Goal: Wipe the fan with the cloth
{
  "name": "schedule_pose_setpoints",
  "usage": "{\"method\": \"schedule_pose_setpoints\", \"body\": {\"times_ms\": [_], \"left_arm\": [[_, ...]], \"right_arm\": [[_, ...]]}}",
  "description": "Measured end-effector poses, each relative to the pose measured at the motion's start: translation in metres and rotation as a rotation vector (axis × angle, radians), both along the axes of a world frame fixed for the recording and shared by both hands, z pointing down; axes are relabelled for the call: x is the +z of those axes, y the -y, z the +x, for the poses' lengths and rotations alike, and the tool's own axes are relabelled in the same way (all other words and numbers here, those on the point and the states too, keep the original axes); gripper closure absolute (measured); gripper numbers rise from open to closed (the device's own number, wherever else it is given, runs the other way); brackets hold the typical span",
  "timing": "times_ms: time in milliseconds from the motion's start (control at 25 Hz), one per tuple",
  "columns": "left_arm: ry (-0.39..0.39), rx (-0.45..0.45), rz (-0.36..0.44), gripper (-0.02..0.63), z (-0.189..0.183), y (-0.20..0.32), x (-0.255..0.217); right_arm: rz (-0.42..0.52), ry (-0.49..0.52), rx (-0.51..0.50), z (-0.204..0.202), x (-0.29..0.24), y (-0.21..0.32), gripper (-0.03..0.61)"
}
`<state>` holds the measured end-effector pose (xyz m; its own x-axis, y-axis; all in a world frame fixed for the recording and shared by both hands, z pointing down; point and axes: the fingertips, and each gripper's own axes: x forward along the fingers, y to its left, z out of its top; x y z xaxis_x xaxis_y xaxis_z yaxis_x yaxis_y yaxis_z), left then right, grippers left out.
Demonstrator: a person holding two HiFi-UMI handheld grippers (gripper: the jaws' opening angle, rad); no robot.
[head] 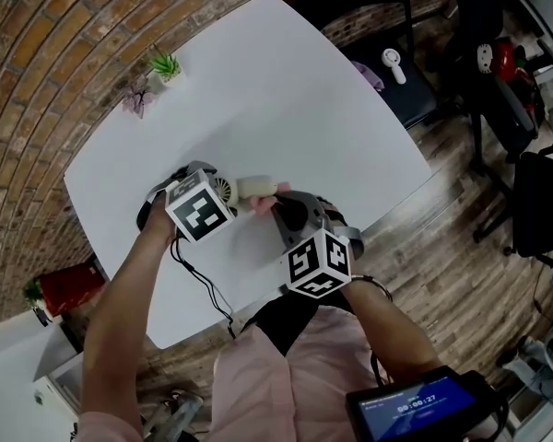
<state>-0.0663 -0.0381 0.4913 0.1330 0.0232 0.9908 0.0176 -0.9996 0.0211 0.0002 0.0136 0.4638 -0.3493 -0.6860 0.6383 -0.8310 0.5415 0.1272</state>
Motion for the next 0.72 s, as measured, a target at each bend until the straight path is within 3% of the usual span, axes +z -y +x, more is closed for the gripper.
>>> {"method": "schedule_pose_setpoints", "body": {"times_ms": [720], "left_arm": [[0.023, 0.041, 0.007, 0.241, 0.001, -0.002, 0.000]], "right_arm": [[-0.036, 0.083, 0.092, 0.021, -0.003, 0.003, 0.552]]}}
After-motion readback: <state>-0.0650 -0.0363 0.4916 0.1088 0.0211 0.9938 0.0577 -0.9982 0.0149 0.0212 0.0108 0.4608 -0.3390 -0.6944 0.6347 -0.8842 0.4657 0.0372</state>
